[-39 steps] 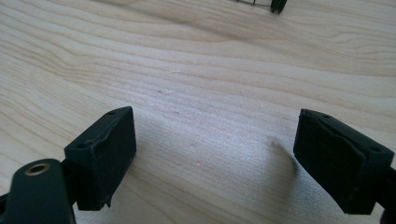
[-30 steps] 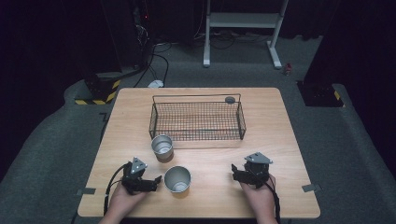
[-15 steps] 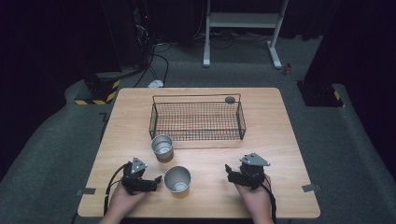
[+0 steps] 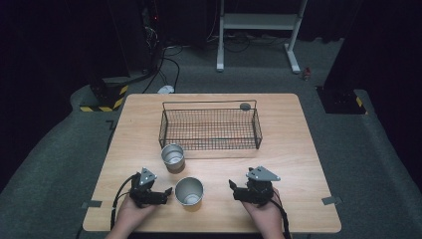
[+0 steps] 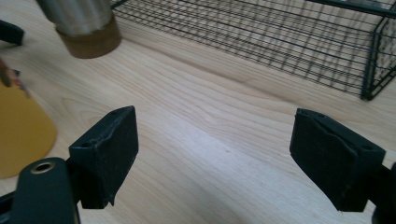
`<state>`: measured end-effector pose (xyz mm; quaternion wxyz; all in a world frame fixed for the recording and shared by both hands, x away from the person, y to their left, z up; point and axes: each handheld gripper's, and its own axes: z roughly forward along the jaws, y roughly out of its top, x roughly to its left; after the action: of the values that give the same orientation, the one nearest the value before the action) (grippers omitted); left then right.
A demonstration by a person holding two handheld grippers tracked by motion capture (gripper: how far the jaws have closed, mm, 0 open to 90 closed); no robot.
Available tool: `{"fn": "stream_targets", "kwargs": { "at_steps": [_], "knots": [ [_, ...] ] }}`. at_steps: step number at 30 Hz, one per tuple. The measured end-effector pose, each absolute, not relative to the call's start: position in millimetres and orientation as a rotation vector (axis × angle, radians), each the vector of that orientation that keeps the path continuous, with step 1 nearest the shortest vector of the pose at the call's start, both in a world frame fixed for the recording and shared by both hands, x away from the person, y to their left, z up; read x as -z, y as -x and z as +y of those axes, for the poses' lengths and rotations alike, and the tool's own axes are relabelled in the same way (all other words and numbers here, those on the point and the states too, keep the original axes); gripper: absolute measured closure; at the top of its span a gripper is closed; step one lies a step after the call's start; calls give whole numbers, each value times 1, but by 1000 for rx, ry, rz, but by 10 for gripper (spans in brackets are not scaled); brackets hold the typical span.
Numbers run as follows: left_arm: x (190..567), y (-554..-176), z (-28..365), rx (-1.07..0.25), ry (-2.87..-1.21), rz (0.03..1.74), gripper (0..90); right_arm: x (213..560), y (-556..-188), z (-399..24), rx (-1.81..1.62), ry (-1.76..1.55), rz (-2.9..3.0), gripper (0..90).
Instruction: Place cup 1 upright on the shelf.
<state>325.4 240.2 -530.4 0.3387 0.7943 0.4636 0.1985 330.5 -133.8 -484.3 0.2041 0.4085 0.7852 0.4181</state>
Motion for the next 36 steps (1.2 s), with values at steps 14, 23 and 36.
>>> {"fn": "stream_targets", "kwargs": {
  "at_steps": [14, 23, 36],
  "knots": [
    [530, -325, 240, -518, -2068, 1213, 48, 482, -316, -103, -1282, -997, 2271, 122],
    [530, -325, 240, -518, -2070, 1211, 49, 482, -305, -84, -1362, -879, 2309, 102],
    [530, -325, 240, -519, -2069, 1211, 50, 483, -291, -71, -1415, -785, 2381, 100]
  ]
}}
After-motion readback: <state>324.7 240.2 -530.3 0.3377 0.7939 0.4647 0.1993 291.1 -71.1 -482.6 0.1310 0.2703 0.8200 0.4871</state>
